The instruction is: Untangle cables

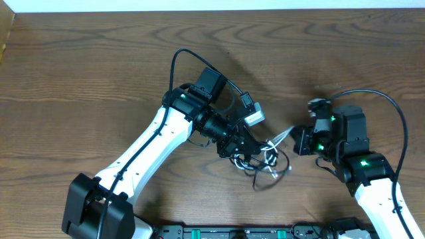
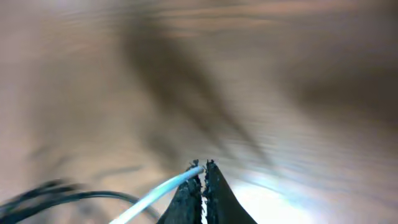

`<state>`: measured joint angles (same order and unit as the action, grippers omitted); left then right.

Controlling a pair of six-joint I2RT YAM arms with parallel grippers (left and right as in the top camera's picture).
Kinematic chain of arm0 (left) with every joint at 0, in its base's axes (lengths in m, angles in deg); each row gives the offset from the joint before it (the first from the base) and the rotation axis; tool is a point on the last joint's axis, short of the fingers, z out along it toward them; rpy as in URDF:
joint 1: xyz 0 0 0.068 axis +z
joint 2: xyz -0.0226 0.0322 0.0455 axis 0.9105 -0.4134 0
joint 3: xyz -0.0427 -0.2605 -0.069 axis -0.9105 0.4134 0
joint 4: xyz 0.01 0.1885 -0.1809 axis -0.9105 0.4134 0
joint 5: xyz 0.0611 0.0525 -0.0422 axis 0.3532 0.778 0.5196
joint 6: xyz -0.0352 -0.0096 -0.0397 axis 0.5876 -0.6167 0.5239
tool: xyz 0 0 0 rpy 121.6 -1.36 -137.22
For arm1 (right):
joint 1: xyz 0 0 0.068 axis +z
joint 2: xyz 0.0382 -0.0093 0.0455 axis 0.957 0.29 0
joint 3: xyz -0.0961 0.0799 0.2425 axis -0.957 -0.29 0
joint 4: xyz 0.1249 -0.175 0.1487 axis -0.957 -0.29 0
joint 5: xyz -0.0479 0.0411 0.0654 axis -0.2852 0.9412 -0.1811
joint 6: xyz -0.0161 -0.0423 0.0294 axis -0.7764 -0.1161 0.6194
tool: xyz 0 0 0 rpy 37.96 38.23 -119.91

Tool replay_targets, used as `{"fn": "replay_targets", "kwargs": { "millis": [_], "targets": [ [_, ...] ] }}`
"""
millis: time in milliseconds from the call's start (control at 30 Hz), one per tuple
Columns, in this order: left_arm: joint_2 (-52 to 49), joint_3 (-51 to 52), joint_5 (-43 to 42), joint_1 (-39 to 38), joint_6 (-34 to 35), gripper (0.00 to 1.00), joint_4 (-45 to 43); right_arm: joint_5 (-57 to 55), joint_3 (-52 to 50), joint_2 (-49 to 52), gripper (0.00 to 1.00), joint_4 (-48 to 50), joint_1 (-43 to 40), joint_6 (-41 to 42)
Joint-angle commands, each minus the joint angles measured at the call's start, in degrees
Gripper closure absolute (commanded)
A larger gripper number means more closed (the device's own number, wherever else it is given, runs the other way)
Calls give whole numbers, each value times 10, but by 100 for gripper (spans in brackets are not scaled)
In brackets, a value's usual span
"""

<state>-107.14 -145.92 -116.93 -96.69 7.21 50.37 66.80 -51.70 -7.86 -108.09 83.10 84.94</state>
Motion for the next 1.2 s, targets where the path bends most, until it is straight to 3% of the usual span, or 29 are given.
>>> {"fn": "replay_targets", "kwargs": {
  "millis": [0,167,333,433,533,600,700,767,867,1167],
  "targets": [
    [14,-11,-16,3,-10,92,6,-293,7,4,99,-49,-2,122],
    [14,-11,20,3,-10,92,11,-411,7,13,98,-96,-3,162],
    [14,-11,107,3,-1,93,30,-427,7,19,93,-96,-9,167],
    [14,-11,106,3,-1,92,36,-349,7,19,71,-92,-9,165],
    [14,-11,101,3,-1,92,36,-224,7,19,63,-82,-9,127],
    [14,-11,82,3,-1,92,34,-119,7,19,59,-68,-9,61],
    [14,-11,42,3,-2,92,33,69,7,19,44,-53,-9,-110],
    [14,-11,12,3,-1,92,32,113,7,19,42,-58,-9,-162],
    [14,-11,-34,3,-1,92,32,111,7,19,39,-67,-10,-172],
    [14,-11,-43,29,-1,93,32,159,7,10,35,-86,-27,-227]
  ]
}}
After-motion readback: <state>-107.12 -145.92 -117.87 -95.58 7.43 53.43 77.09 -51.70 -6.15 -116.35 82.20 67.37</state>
